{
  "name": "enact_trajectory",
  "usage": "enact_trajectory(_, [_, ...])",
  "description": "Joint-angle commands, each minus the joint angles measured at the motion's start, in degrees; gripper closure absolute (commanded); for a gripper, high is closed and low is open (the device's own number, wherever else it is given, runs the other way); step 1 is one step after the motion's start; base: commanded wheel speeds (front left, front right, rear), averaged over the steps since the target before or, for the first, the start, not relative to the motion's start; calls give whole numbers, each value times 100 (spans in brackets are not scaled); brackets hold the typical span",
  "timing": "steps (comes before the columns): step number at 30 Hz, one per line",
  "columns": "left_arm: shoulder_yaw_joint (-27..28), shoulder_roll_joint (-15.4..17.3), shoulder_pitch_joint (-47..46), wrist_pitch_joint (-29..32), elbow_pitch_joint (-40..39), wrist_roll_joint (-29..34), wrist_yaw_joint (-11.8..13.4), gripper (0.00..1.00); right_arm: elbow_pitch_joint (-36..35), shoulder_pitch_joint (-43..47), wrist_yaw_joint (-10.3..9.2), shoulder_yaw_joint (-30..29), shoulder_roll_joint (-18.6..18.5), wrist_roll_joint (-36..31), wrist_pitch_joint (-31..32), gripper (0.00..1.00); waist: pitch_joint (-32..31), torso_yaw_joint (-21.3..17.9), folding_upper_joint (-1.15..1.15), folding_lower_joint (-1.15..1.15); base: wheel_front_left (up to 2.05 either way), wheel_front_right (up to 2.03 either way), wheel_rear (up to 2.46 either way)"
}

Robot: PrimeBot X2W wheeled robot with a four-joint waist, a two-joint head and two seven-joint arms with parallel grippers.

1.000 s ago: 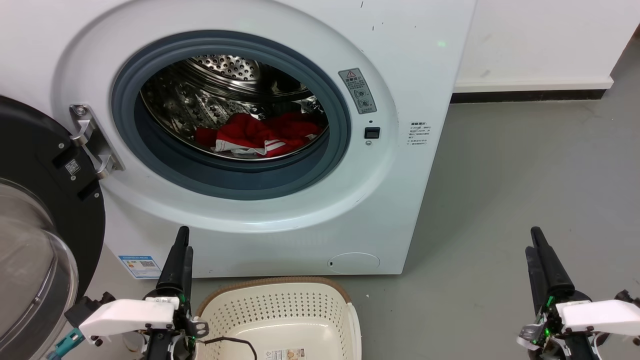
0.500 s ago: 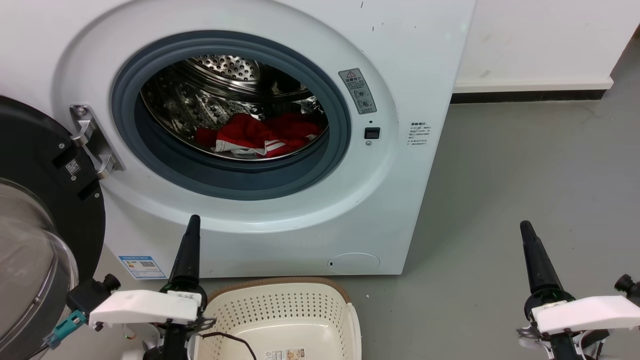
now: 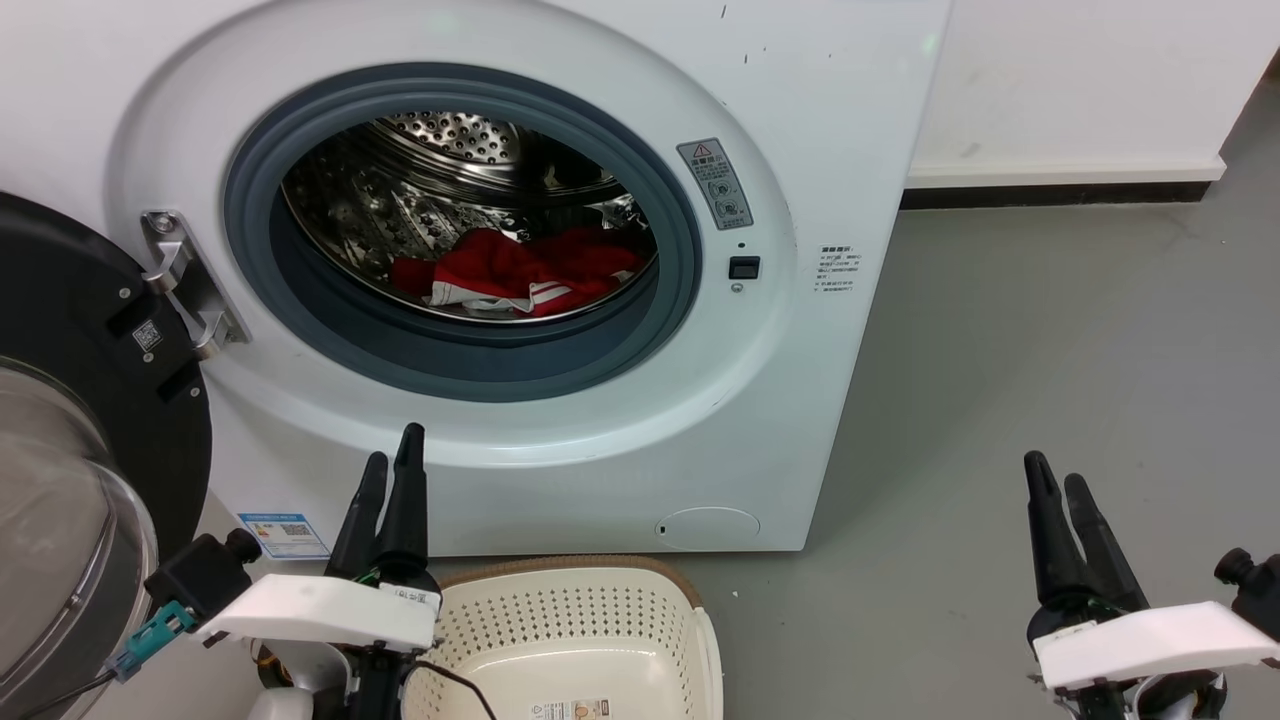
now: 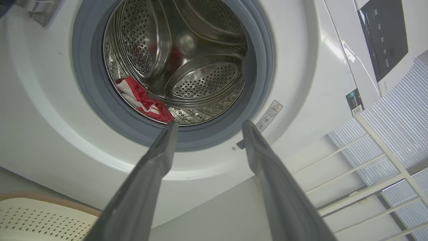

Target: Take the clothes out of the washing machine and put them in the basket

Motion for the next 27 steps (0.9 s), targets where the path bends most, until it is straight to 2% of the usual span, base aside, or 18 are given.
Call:
enact_trajectory(1, [-4, 13, -122, -58, -102, 215, -10, 0, -127, 9, 0, 23, -2, -204, -46, 0, -2, 0, 0, 0, 0, 0, 0])
enact_trajectory(15, [-132, 13, -97, -297, -61, 1727, 104, 0, -378, 151, 0, 35, -1, -1534, 28, 0, -23, 7, 0, 0, 0, 0, 0])
enact_trajectory(27, [-212, 13, -27, -474, -38, 2696, 193, 0, -492, 270, 0, 7, 1, -2394, 92, 0, -29, 12, 0, 0, 0, 0, 0])
